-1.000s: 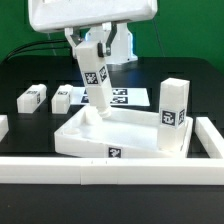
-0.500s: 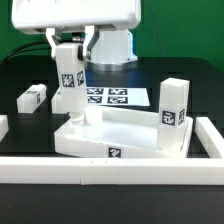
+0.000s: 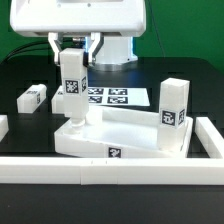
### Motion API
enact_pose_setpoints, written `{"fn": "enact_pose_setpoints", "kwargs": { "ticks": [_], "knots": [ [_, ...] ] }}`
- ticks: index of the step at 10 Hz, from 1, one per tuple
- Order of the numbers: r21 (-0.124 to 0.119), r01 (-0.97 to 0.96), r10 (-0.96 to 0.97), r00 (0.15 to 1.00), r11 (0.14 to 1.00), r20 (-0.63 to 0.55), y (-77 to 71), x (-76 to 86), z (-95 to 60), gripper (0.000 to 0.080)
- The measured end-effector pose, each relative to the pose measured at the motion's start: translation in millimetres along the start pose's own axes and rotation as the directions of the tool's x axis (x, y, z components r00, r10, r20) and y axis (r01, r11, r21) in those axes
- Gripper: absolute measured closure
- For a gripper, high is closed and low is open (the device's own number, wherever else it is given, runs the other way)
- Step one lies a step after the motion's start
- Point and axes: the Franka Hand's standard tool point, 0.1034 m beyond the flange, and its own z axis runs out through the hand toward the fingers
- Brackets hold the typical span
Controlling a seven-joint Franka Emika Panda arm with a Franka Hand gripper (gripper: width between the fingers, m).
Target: Assemble desk
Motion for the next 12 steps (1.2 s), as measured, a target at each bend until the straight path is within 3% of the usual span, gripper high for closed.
{"fn": "enact_pose_setpoints", "kwargs": {
  "ticks": [3, 12],
  "knots": [
    [-0.015, -0.003, 0.003, 1.000, 1.000, -0.003, 8.2, -9.7, 3.1, 0.0511],
    [-0.030, 0.004, -0.004, 1.000, 1.000, 0.010, 11.7, -21.4, 15.5, 0.0511]
  ]
}}
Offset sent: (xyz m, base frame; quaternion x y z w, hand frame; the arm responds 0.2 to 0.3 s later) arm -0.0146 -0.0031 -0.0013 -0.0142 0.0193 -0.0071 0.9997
